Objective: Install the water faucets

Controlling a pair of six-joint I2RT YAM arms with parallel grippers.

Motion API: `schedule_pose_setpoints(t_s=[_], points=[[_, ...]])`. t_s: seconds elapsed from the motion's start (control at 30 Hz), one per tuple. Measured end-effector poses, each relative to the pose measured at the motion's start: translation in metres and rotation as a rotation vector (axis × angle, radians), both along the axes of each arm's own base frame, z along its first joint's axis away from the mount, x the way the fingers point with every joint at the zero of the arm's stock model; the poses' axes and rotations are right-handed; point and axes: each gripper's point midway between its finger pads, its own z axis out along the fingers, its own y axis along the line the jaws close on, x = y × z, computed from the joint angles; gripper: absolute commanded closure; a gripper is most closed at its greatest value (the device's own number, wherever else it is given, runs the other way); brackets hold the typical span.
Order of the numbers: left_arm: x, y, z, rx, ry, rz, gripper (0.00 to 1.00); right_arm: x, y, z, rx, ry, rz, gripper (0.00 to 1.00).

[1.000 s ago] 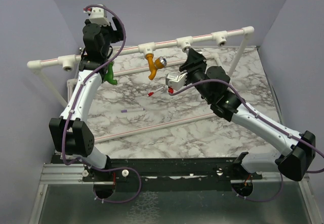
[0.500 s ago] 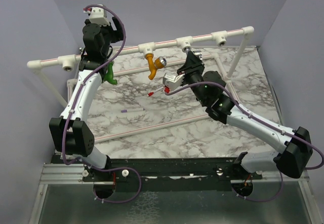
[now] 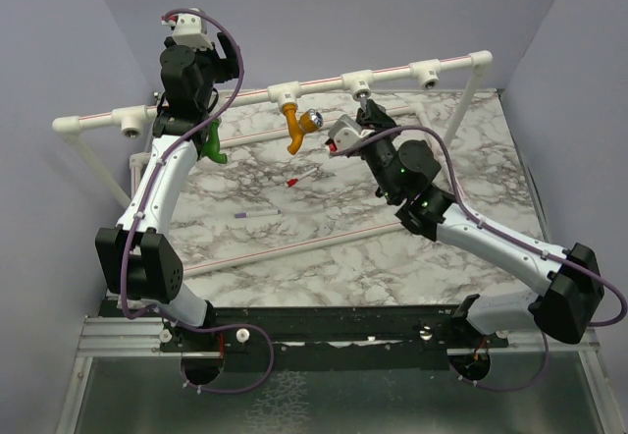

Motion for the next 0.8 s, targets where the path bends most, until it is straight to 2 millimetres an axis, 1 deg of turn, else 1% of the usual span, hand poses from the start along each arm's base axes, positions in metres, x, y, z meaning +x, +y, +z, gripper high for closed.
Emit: schedule_pose_setpoints(t_s=[0.37,0.8], points=[[0.0003,0.0013,0.0006,-0.002,-0.001,0.0,0.19,-0.0018,0.0056,-0.0004,0.565,0.193,0.089,1.0],[0.0003,0.0008,0.0007,-0.008,0.0,-0.003,0.19,-0.0033,0.0069,0.0004,1.194,0.383,0.126,1.0]])
